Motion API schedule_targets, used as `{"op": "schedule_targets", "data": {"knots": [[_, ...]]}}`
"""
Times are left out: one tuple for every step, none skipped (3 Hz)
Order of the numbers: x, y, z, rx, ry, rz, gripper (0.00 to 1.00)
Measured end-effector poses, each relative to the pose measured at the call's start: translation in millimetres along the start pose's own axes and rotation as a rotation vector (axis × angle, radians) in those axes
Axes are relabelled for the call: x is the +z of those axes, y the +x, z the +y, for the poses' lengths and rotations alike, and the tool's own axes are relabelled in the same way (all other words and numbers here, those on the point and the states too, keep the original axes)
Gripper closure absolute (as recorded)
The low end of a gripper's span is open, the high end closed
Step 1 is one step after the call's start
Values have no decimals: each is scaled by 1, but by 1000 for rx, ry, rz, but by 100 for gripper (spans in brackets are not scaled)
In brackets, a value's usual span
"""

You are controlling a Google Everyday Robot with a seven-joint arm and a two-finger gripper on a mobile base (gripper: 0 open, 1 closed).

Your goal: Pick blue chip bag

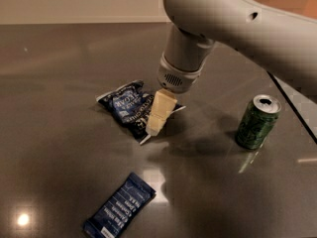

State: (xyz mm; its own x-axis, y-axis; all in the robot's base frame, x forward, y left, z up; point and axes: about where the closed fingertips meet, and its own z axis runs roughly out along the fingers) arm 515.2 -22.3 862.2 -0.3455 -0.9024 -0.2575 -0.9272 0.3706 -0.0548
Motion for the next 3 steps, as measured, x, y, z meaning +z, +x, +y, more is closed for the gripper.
{"op": "schedule_targets", "data": {"knots": [[11,-6,2,-4,1,-5,0],[20,-11,2,-8,-3,1,18],[26,-14,4,-11,-7,7,39]]}}
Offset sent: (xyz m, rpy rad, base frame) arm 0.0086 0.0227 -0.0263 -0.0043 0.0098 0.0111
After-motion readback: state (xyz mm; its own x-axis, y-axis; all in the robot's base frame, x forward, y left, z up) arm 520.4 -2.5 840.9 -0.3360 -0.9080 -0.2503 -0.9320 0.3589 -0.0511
